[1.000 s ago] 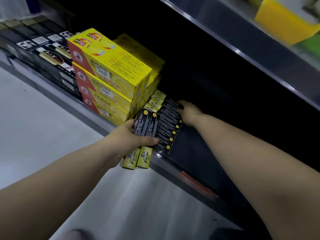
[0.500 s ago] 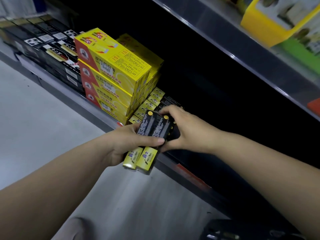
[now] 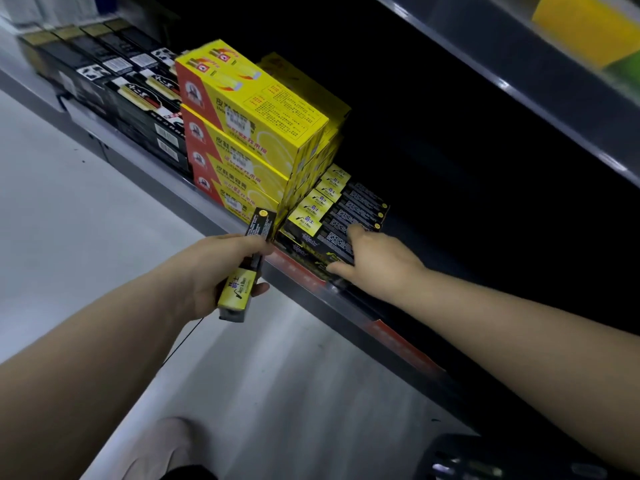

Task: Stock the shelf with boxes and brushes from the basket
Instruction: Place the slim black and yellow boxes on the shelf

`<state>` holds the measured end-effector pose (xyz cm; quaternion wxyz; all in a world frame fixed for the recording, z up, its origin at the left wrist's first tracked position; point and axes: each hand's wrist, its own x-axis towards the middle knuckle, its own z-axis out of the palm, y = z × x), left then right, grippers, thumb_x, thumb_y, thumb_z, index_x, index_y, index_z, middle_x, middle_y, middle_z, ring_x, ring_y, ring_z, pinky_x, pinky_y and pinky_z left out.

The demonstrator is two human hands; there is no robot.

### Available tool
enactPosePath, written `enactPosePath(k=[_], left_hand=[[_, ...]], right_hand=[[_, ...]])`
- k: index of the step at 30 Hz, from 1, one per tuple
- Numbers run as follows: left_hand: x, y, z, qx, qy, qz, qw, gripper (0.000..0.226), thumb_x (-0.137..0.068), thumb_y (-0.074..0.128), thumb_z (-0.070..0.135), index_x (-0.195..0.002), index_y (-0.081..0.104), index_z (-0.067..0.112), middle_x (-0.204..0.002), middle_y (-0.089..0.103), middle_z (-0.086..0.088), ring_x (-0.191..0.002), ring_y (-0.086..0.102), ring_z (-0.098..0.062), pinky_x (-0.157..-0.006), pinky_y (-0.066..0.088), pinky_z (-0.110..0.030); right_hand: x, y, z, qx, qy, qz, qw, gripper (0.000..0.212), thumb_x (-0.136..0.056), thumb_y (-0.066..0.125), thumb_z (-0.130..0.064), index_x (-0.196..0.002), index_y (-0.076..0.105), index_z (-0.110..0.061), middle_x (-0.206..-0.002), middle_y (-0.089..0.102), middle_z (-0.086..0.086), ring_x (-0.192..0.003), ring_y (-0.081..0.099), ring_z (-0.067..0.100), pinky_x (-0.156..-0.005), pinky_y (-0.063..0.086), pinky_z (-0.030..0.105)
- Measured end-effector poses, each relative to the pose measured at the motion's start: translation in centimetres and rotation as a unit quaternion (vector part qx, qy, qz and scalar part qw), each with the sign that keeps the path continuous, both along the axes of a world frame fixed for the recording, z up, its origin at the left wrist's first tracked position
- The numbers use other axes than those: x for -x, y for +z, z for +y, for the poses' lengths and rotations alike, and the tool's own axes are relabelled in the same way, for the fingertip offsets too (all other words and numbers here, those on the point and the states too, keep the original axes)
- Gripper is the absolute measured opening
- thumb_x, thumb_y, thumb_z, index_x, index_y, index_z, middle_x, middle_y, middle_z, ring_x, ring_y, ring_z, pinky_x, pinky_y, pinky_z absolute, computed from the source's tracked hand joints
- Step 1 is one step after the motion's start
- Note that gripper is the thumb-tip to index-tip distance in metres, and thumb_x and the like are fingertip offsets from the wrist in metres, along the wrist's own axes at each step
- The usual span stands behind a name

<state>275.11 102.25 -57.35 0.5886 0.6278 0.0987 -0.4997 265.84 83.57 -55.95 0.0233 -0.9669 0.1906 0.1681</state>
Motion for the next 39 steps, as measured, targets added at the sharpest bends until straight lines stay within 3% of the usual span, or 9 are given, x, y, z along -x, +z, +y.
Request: enactPosePath(k=[4,7,12,16,19,22,26,32,39], left_hand=[[-0.4,-0.5,0.3,0.007,-0.016,-0.017,1.0,0.017,-0.082,0.067,0.011,-0.097,0.062,0.005,-0.079,0.06,-0.012,-0.059,0.059,-0.02,-0.051,0.058,-0.03],[-0.2,-0.2,0.2,-0.005,-0.011,-0.03,0.999,0.025,-0.081,0.07,0.016,-0.1,0.058,0.004,-0.075,0.062,-0.013,-0.054,0.061,-0.02,-0.042,0.051,-0.026],[1.0,0.4,-0.4,-0.007,-0.015,-0.059,0.998,0.032,-0.079,0.071,0.021,-0.102,0.054,0.006,-0.075,0.064,-0.011,-0.058,0.061,-0.02,-0.051,0.05,-0.029],[1.1,0.9,-0.4,0.022,-0.08,-0.089,0.993,0.031,-0.073,0.076,0.019,-0.095,0.056,0.01,-0.075,0.066,-0.007,-0.065,0.062,-0.018,-0.066,0.049,-0.031],[0.9,1.7,-0.5,0.085,-0.14,-0.114,0.98,0.042,-0.06,0.078,0.021,-0.097,0.061,0.009,-0.075,0.071,-0.005,-0.066,0.066,-0.013,-0.066,0.05,-0.026],[0.8,2.5,-0.7,0.125,-0.184,-0.16,0.962,0.053,-0.057,0.075,0.031,-0.104,0.064,0.009,-0.091,0.074,-0.006,-0.08,0.068,-0.014,-0.069,0.054,-0.02],[0.3,1.5,-1.2,0.068,-0.093,-0.204,0.972,0.045,-0.071,0.064,0.054,-0.101,0.067,0.02,-0.095,0.071,0.002,-0.089,0.065,-0.009,-0.081,0.05,-0.024],[2.2,-0.3,-2.9,0.036,-0.021,-0.06,0.997,0.018,-0.097,0.048,0.024,-0.101,0.06,0.011,-0.095,0.071,-0.005,-0.092,0.066,-0.024,-0.085,0.052,-0.036],[3.2,-0.6,-4.8,0.038,-0.021,-0.022,0.999,0.025,-0.092,0.051,0.0,-0.077,0.048,0.019,-0.091,0.067,-0.011,-0.09,0.066,-0.025,-0.085,0.051,-0.033]], right_hand=[[-0.6,-0.6,0.1,0.023,0.007,-0.008,1.0,0.054,-0.089,0.055,-0.05,-0.119,0.039,-0.008,-0.09,0.057,0.006,-0.087,0.061,0.03,-0.05,0.033,0.029],[-0.4,-0.8,0.2,0.039,0.012,-0.023,0.999,0.055,-0.089,0.055,-0.049,-0.121,0.038,-0.008,-0.102,0.061,0.01,-0.091,0.062,0.031,-0.051,0.035,0.029],[-0.5,-0.3,0.3,0.053,0.004,0.015,0.999,0.062,-0.086,0.055,-0.054,-0.123,0.035,-0.008,-0.111,0.059,0.01,-0.094,0.061,0.029,-0.058,0.038,0.031],[-0.4,2.2,0.7,0.022,0.055,-0.016,0.998,0.094,-0.072,0.064,-0.065,-0.142,0.022,-0.018,-0.137,0.041,0.009,-0.123,0.044,0.028,-0.097,0.036,0.039],[0.0,4.9,1.6,-0.091,0.171,-0.1,0.976,0.076,-0.078,0.068,-0.049,-0.142,0.03,-0.037,-0.144,0.031,0.001,-0.131,0.029,0.022,-0.105,0.028,0.035],[0.3,6.0,1.5,-0.101,0.216,-0.132,0.962,0.041,-0.083,0.065,-0.042,-0.119,0.055,-0.026,-0.127,0.048,-0.004,-0.115,0.042,0.016,-0.093,0.036,0.028],[1.3,5.8,-1.0,-0.146,0.085,-0.127,0.977,0.023,-0.085,0.061,-0.039,-0.1,0.048,-0.026,-0.091,0.057,-0.011,-0.085,0.056,0.012,-0.069,0.042,0.028],[1.5,2.0,-4.0,-0.166,-0.158,-0.186,0.956,0.028,-0.095,0.052,-0.03,-0.117,0.047,-0.014,-0.098,0.05,-0.006,-0.089,0.05,0.012,-0.071,0.034,0.018],[0.0,-0.3,-2.2,-0.239,-0.152,-0.077,0.956,0.039,-0.094,0.05,-0.038,-0.129,0.043,-0.022,-0.124,0.051,0.002,-0.113,0.051,0.02,-0.086,0.036,0.024]])
